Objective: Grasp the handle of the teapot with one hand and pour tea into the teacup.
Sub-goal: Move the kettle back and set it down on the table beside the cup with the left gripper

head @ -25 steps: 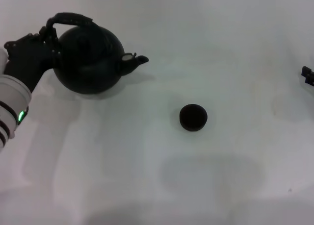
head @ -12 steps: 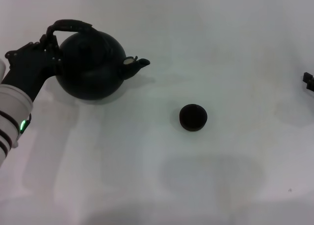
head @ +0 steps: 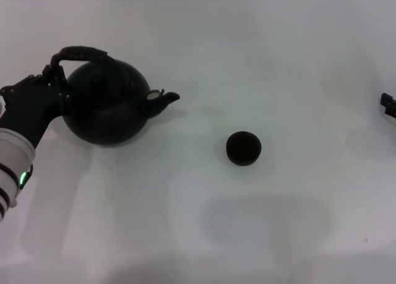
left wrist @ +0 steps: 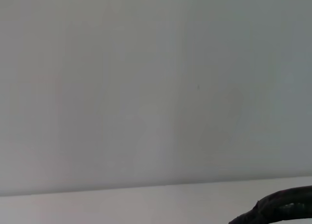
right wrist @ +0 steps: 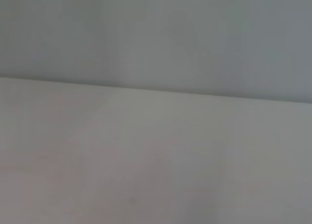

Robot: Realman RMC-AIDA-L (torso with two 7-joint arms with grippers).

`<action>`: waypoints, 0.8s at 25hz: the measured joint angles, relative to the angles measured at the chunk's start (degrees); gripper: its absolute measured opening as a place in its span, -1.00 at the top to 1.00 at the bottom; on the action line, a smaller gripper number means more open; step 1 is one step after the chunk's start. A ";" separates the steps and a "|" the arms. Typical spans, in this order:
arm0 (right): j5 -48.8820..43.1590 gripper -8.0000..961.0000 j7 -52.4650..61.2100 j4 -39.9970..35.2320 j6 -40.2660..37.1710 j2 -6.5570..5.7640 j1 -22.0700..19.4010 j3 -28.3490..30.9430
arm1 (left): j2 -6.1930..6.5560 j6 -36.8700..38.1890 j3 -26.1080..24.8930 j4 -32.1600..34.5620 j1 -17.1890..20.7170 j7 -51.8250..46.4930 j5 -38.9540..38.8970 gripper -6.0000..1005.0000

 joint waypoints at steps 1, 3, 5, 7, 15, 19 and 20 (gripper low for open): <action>0.00 -0.78 0.05 0.00 0.03 0.02 0.00 -0.05 | -0.02 0.06 0.01 0.42 -0.12 0.00 -0.04 0.81; 0.00 -0.78 0.17 0.14 0.12 0.03 0.00 -0.06 | -0.03 0.28 0.01 0.90 -0.43 -0.03 -0.06 0.81; 0.02 -0.78 0.19 0.37 0.24 0.04 0.00 -0.06 | -0.03 0.38 -0.01 1.31 -0.66 -0.04 -0.06 0.81; 0.03 -0.78 0.18 0.59 0.28 0.04 0.00 -0.06 | -0.04 0.39 0.00 1.62 -0.66 -0.05 -0.06 0.81; 0.14 -0.78 -0.22 1.38 0.46 0.03 -0.08 -0.04 | -0.07 0.14 0.16 0.91 -0.18 -0.12 -0.16 0.81; 0.14 -0.78 -0.24 1.39 0.53 0.04 -0.16 -0.04 | -0.01 0.09 0.15 -0.96 0.68 0.14 0.04 0.81; 0.14 -0.78 -0.24 1.39 0.55 0.03 -0.18 -0.04 | 0.00 0.09 0.13 -1.25 0.86 0.15 0.11 0.81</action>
